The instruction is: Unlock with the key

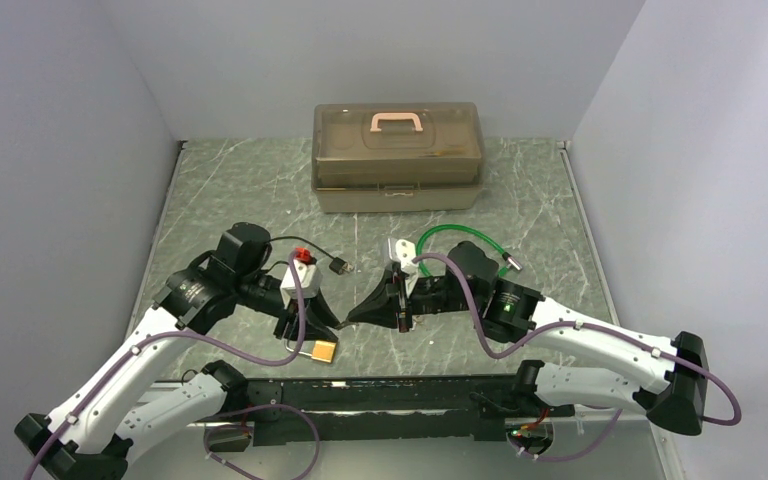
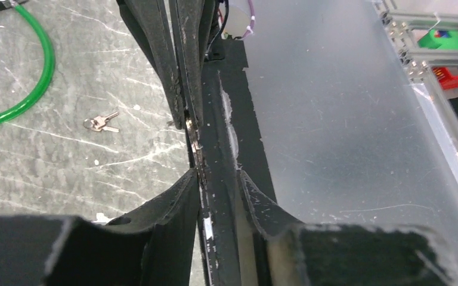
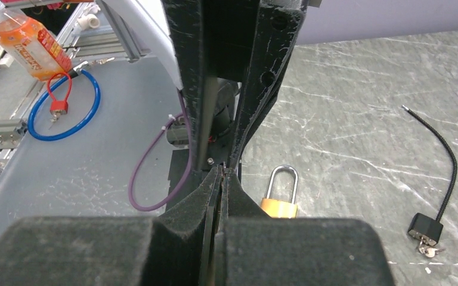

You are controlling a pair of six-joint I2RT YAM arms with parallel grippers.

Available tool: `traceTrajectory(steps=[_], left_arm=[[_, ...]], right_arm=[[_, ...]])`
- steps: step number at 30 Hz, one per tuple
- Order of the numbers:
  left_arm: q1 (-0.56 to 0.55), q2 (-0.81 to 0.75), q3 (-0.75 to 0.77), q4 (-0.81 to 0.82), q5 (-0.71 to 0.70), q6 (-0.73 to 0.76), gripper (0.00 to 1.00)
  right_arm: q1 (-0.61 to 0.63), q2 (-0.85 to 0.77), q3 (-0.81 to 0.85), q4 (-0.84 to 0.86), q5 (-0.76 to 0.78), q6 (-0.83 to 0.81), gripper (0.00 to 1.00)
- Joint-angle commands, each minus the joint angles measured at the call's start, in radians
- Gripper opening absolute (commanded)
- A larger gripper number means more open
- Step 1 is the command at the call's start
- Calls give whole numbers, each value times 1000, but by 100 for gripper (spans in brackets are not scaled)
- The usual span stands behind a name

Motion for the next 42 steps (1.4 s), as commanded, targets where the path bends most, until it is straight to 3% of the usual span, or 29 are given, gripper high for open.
traceTrajectory(steps=[1,6,10,21,28,35,36,38,39,42], left_arm=[[0,-16,53,6,89,-22,34],[0,-19,57,25,75,-31,19],[-1,-17,69,22,26,-25,0],[3,-17,89,-23,3,20,0],[2,-13,89,-3,24,-18,19],[3,-6,87,34,43,-50,10],[3,-8,82,36,39,-55,14],[3,-13,64,36,15,-65,43],[2,-15,57,29,3,-59,50],[3,-25,39,18,-15,-39,56]], right_arm=[[-2,15,51,-26,11,-38,0],[-2,26,63,-30,-4,-41,0],[-1,29,69,-45,-18,-42,0],[-1,39,91,-118,-43,-69,0],[-2,37,103,-152,-31,-83,0],[0,35,112,-154,-23,-81,0],[0,34,111,-150,-21,-80,0],[-1,32,114,-149,-20,-78,0],[-1,33,116,-152,-21,-81,0],[-1,39,121,-159,-23,-85,0]])
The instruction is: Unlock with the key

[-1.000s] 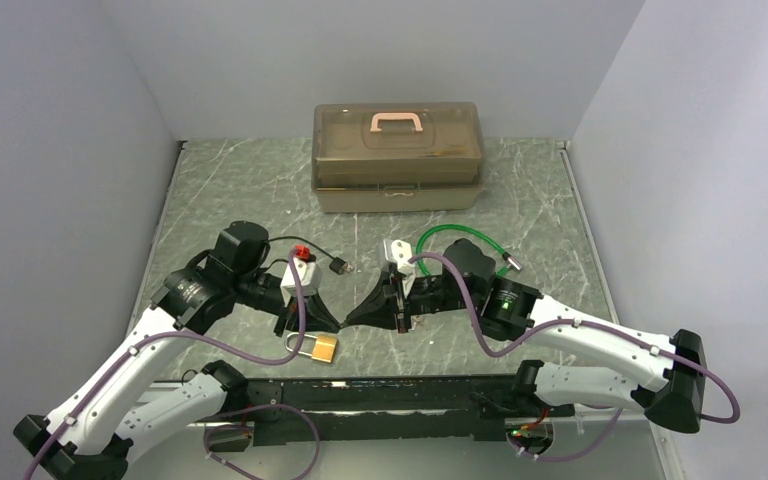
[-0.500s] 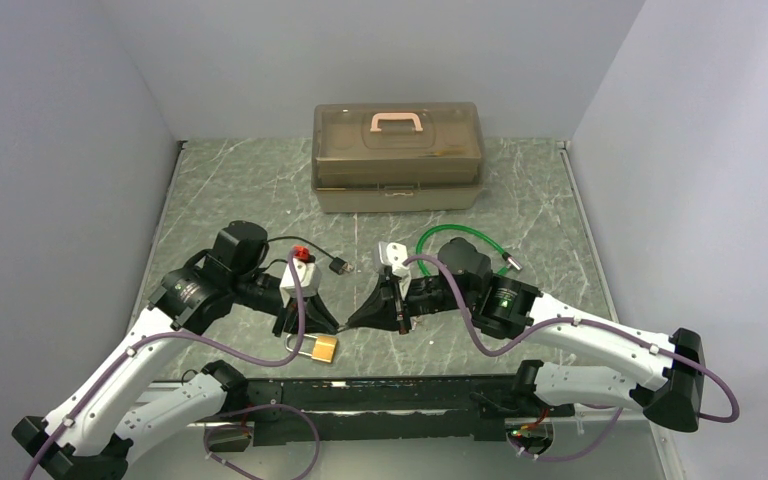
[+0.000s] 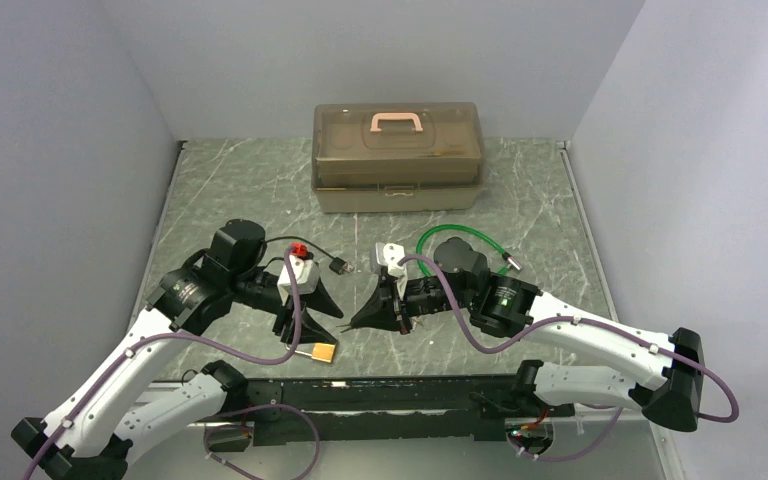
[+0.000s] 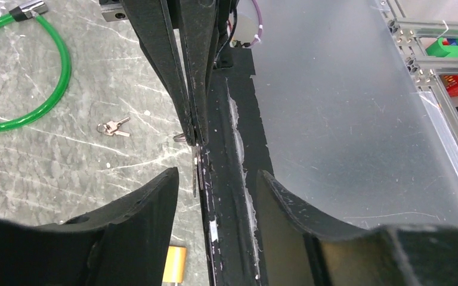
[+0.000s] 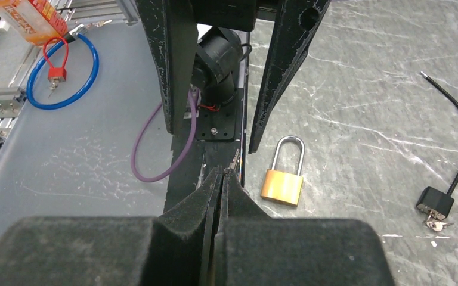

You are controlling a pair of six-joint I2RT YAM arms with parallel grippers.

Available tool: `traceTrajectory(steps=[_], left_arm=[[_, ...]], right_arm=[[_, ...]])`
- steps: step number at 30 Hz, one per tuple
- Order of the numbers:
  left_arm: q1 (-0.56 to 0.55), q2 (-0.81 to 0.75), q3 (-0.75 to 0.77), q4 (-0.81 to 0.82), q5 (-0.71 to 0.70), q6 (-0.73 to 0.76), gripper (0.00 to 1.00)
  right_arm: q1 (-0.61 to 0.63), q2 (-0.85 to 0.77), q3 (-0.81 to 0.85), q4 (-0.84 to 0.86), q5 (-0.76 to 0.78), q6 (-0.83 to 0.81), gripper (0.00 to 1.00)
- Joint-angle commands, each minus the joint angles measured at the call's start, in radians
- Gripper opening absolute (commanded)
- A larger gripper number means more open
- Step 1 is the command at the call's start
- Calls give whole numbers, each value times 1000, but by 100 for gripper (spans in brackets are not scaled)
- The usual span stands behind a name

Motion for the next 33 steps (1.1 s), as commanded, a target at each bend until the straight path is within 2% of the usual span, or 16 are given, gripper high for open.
traceTrajectory(steps=[1,4,9,12,17,21,27,28,29,30,31,33], left_arm=[[1,-22,-10,11,-14,6,59],[1,-26,-27,-2,-59,32,64],[2,-17,-49,28,-132,17,64],[-1,-9,-48,38,-97,22,55],[-1,-9,-28,21,-76,46,21],[-1,-12,-27,26,-55,34,16],[0,-16,-26,23,-43,38,2],[-1,-16,-26,20,-46,38,3],[0,-17,-28,17,-48,40,7],[0,-19,-33,15,-52,39,23],[-1,-21,-38,15,-54,37,29],[-1,-24,-47,16,-55,41,33]], right_arm=[[-2,0,52,20,6,-19,0],[-2,3,57,22,4,-20,0],[-2,7,69,23,-1,-24,0],[-2,11,69,28,-2,-25,0],[-1,19,67,34,-8,-25,0],[-2,21,67,34,-7,-24,0],[-2,13,61,37,1,-34,0],[-1,11,61,37,3,-35,0],[-1,12,61,37,6,-36,0],[-2,11,62,37,7,-36,0],[-1,12,65,36,7,-36,0],[-1,17,69,34,6,-37,0]])
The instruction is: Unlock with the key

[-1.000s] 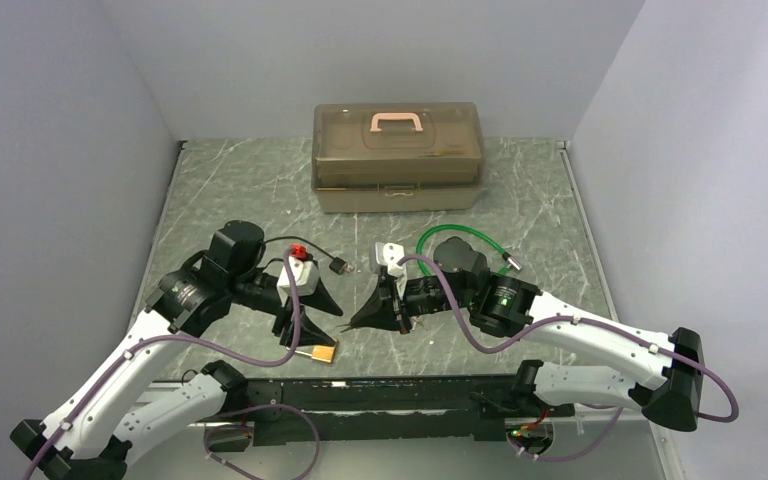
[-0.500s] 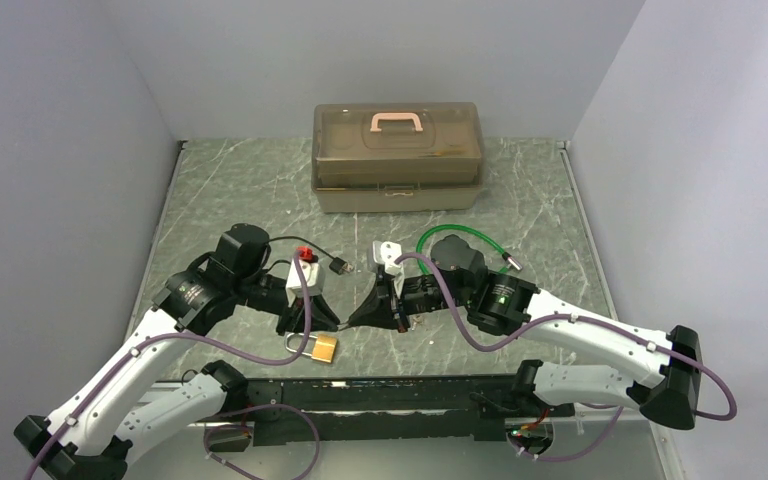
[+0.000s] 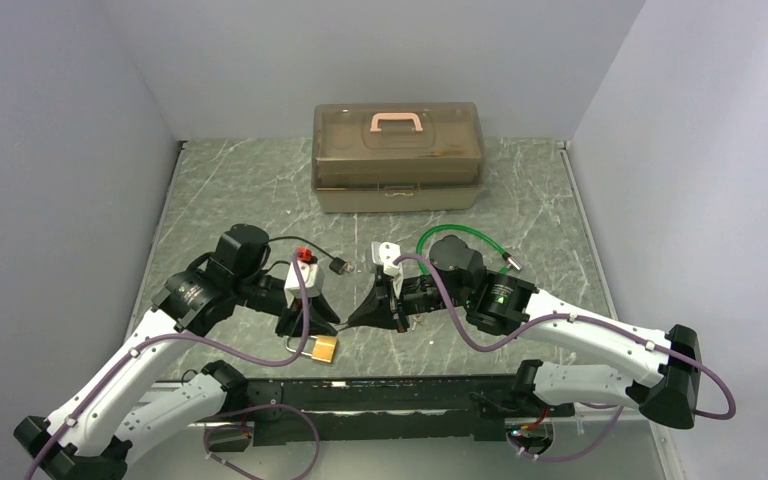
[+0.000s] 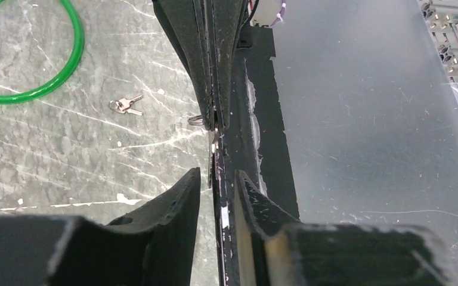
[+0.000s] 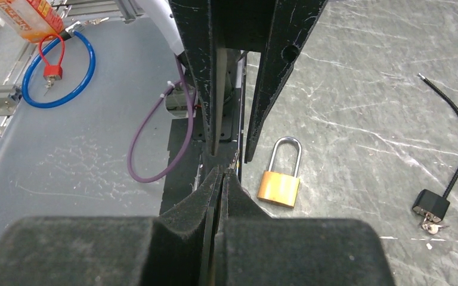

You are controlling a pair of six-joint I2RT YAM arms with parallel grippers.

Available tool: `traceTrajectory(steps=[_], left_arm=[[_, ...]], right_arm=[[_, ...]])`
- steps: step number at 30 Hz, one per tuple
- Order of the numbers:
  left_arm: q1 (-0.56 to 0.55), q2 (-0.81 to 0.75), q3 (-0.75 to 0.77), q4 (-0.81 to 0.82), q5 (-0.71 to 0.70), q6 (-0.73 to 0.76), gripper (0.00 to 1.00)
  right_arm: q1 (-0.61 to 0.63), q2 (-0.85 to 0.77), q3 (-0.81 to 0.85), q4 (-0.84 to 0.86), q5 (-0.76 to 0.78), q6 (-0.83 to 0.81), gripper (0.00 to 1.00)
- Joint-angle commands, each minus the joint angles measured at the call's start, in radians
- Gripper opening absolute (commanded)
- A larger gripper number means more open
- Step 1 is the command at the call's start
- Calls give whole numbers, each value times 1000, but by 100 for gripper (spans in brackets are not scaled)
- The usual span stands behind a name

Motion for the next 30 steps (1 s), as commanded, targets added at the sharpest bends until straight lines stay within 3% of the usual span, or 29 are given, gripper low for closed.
traceTrajectory(steps=[1,14,20,25,29,30], left_arm=[[-1,-18,2,17,26,7,35],[-1,-21,-14,11,39,19,33],[0,-22,-28,14,20,15,47],[-1,-21,-20,28,21,13,28],[0,-21,-6,15,14,33,0],[-1,-21,-3,11,10,38,0]], right_arm=[[-1,-6,46,47,2,-20,0],[0,4,46,60,-9,-19,0],[-1,6,51,60,-16,-19,0],[0,8,47,60,-20,-19,0],[0,12,52,60,-22,-19,0],[-1,12,54,60,-22,-19,0]])
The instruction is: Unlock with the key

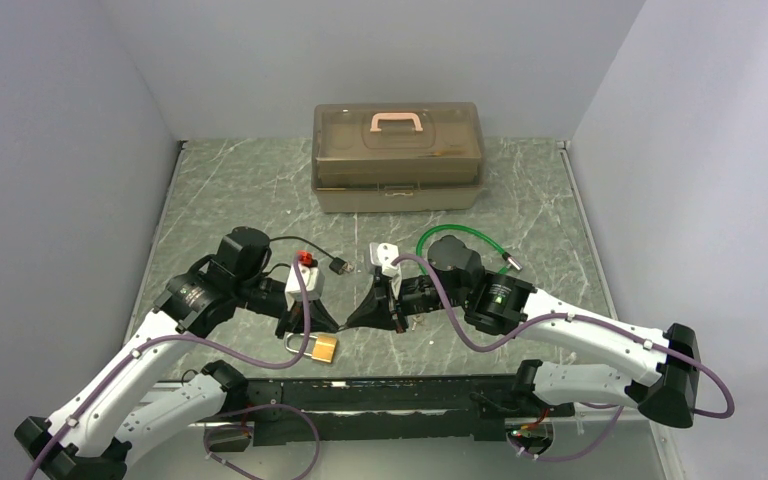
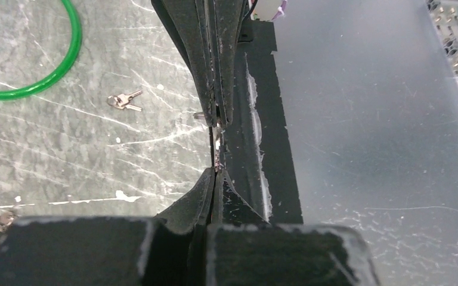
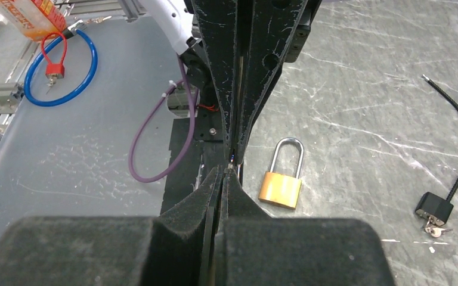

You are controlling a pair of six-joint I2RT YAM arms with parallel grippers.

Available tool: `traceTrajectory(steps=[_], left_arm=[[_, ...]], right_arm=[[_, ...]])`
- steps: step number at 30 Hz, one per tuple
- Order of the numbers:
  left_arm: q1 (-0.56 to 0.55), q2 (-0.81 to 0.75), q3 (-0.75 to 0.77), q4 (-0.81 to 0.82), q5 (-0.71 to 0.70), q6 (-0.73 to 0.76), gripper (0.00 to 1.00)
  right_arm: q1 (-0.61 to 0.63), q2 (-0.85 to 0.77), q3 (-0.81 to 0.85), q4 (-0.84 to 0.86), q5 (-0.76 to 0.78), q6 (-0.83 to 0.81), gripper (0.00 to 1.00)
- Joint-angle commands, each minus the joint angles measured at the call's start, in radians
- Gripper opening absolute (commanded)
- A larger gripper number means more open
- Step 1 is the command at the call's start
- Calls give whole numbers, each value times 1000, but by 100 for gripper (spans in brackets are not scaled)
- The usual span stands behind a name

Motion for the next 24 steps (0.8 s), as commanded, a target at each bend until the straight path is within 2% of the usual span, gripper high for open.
traceTrajectory(steps=[1,11,24], left_arm=[[-1,-12,24,5,9,31,0],[1,-17,41,-45,-14,83,0],[1,7,107,-45,48,41,0]], right_arm=[[-2,5,54,54,-16,-17,0],[0,41,75,-23,-46,-38,0],[5,68,137,-110,-31,-86,0]])
